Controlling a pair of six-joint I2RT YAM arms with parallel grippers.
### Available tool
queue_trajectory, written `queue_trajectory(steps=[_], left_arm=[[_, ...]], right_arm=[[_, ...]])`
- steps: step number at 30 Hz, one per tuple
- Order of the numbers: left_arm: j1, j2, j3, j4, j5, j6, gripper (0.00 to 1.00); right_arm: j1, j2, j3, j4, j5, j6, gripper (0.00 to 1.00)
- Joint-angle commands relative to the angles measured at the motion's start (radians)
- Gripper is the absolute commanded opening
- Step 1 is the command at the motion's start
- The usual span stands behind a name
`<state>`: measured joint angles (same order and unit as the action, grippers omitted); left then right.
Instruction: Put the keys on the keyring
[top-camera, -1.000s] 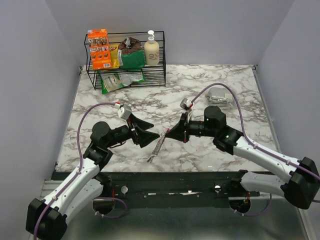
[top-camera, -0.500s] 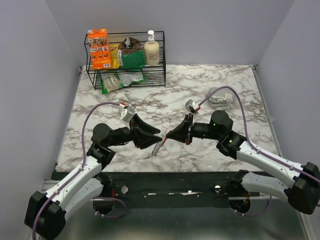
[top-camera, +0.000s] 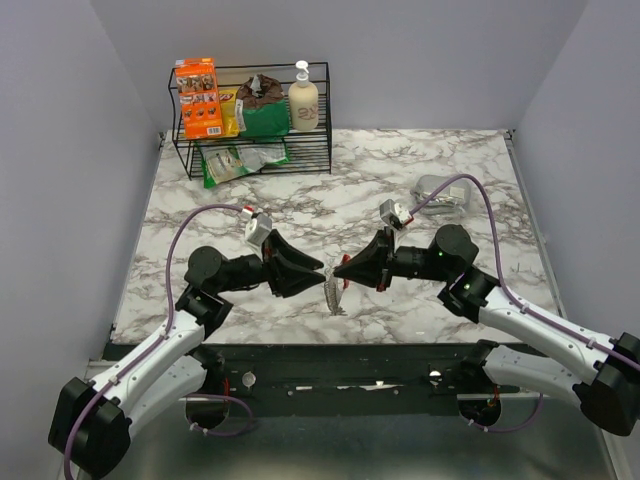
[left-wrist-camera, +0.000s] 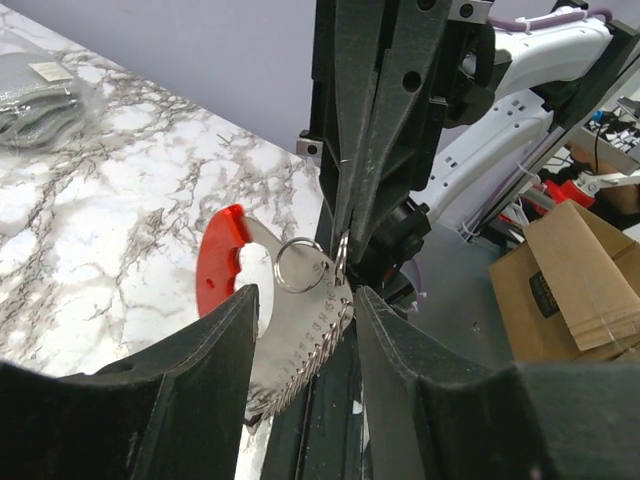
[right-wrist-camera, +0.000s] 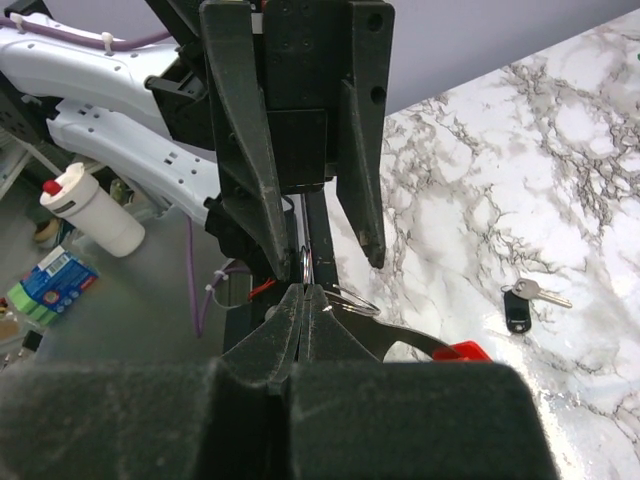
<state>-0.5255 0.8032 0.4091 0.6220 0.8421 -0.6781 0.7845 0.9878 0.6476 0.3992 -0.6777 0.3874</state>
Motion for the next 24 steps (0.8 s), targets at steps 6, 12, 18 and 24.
queue_trajectory(steps=[6,12,18,24], left_arm=[[-0.05,0.01,0.005,0.084,0.026,0.005,0.44],[-0.065,0.016,0.01,0.07,0.011,0.023,0.34],[-0.073,-0.004,-0.006,0.094,-0.026,0.026,0.24],[-0.079,-0.016,-0.018,0.111,-0.06,0.029,0.08]], right_arm=[[0.005,0.0,-0.014,0.059,-0.029,0.013,0.01],[0.006,-0.001,-0.016,0.059,-0.028,0.016,0.01],[0.007,0.003,-0.02,0.058,-0.031,0.016,0.01],[0.006,0.008,-0.025,0.061,-0.031,0.018,0.01]])
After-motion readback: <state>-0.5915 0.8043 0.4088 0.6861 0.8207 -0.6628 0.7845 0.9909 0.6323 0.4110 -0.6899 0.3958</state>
